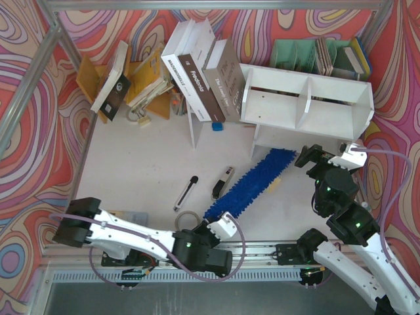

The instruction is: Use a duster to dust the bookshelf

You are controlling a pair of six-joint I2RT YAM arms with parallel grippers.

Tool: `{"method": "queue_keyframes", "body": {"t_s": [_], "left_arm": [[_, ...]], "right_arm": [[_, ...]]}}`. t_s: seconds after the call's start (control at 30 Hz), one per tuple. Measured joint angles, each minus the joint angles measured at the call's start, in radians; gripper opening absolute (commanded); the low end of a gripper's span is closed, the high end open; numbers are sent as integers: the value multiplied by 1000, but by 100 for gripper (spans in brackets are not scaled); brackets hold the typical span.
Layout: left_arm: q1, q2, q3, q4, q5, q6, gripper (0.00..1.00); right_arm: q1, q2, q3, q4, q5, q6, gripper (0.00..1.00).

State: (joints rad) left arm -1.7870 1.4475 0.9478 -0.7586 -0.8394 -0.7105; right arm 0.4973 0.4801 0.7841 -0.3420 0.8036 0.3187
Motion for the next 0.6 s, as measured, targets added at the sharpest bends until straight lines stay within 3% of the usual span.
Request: {"method": "queue_keyframes", "body": {"t_s": [0.17, 0.4, 0.6], "left_arm": [[-17, -108, -23, 61, -40, 79, 0], [-16, -115, -22, 233, -57, 314, 0], [56, -115, -5, 415, 75, 531, 0]], "right_arm": [[0, 0, 0, 0, 0, 0, 87], [0, 11, 2, -3, -2, 0, 87], [0, 41, 78, -49, -31, 13, 87]]}}
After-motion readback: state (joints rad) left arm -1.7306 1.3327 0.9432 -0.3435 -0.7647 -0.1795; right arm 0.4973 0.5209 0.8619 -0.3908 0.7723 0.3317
